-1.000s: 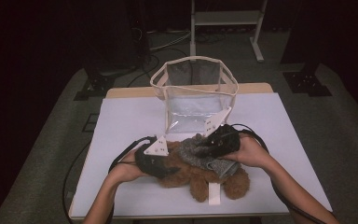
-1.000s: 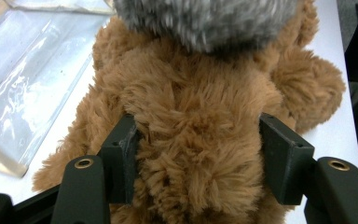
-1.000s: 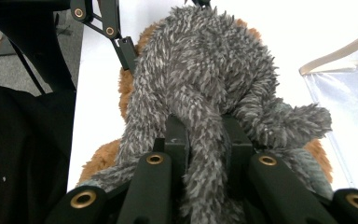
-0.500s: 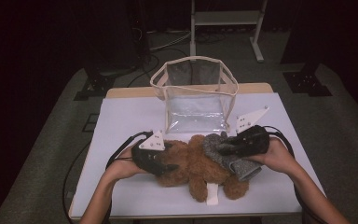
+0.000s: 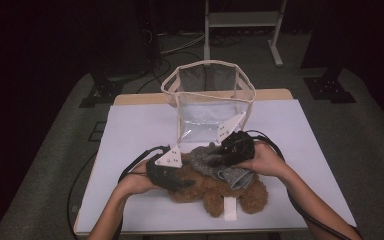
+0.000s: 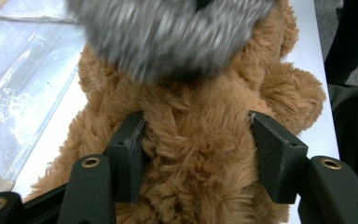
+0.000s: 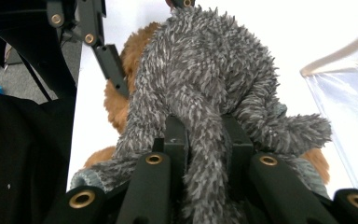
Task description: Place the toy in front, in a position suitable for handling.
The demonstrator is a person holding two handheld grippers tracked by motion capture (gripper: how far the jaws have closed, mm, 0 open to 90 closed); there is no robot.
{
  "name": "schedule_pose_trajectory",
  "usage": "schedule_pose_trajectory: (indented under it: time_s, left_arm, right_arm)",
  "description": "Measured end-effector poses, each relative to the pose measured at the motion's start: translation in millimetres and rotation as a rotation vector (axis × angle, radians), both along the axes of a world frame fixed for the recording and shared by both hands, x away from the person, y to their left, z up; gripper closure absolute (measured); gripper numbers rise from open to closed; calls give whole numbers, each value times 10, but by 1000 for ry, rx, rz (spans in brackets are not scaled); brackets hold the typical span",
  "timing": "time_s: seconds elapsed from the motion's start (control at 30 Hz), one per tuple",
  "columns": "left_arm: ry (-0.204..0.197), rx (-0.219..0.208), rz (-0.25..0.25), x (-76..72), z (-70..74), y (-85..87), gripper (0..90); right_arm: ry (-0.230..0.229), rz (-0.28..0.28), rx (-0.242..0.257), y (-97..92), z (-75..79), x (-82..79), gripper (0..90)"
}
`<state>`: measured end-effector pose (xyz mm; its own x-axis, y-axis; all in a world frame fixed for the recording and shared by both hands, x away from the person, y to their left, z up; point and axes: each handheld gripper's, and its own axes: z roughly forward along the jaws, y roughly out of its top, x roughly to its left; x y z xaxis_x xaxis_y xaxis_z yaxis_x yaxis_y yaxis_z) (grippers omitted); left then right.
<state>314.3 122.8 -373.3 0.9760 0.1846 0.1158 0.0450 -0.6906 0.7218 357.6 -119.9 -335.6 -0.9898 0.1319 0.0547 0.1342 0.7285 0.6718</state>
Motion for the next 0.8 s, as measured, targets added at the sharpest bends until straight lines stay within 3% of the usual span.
schedule_pose_trajectory:
  time_s: [0.07, 0.2, 0.4, 0.5, 0.63, 0.73, 0.8]
  left_arm:
    - [-2, 3, 1, -10, 4, 6, 413]
    - [-4, 9, -2, -15, 11, 22, 412]
    - [1, 3, -2, -27, 7, 73, 400]
    - [-2, 9, -4, -15, 47, 59, 357]
    - [0, -12, 6, 24, 139, 10, 291]
    - [13, 2, -1, 31, 95, -13, 336]
    - [16, -9, 7, 30, 48, -15, 374]
  right_arm:
    - [9, 1, 11, 6, -7, 9, 755]
    - [17, -34, 51, -190, 33, 30, 754]
    - [12, -136, 95, -681, 85, 39, 752]
    - [32, -183, 120, -872, 47, 26, 752]
    - [29, -173, 141, -887, -28, -71, 752]
    - [25, -144, 148, -846, -39, -154, 752]
    - [-7, -137, 132, -818, -14, -215, 752]
